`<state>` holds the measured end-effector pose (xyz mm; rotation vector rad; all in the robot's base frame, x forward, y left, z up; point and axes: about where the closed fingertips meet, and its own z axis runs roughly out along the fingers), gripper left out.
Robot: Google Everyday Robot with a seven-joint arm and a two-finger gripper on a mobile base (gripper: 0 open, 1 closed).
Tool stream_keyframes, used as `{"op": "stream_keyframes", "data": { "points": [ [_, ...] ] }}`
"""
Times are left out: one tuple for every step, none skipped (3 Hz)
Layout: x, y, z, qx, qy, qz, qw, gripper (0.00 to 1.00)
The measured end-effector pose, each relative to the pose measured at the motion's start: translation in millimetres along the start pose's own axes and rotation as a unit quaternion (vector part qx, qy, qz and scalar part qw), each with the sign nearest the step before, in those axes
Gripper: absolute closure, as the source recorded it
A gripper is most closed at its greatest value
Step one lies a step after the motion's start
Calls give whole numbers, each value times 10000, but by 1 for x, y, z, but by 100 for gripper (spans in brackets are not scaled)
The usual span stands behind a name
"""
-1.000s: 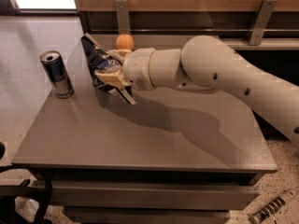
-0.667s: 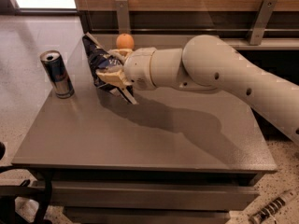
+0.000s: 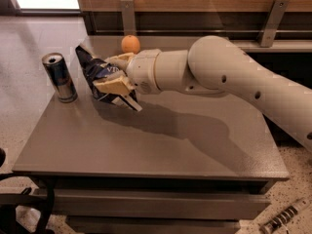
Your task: Move blue chip bag near redbull can
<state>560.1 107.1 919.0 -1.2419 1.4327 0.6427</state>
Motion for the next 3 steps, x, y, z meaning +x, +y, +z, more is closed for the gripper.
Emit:
{"op": "stream_keyframes", "data": {
  "points": [
    [-1, 2, 1, -16, -2, -11, 10000, 4],
    [-2, 2, 2, -25, -3, -17, 10000, 0],
    [-2, 2, 2, -25, -4, -17, 10000, 0]
  ]
}}
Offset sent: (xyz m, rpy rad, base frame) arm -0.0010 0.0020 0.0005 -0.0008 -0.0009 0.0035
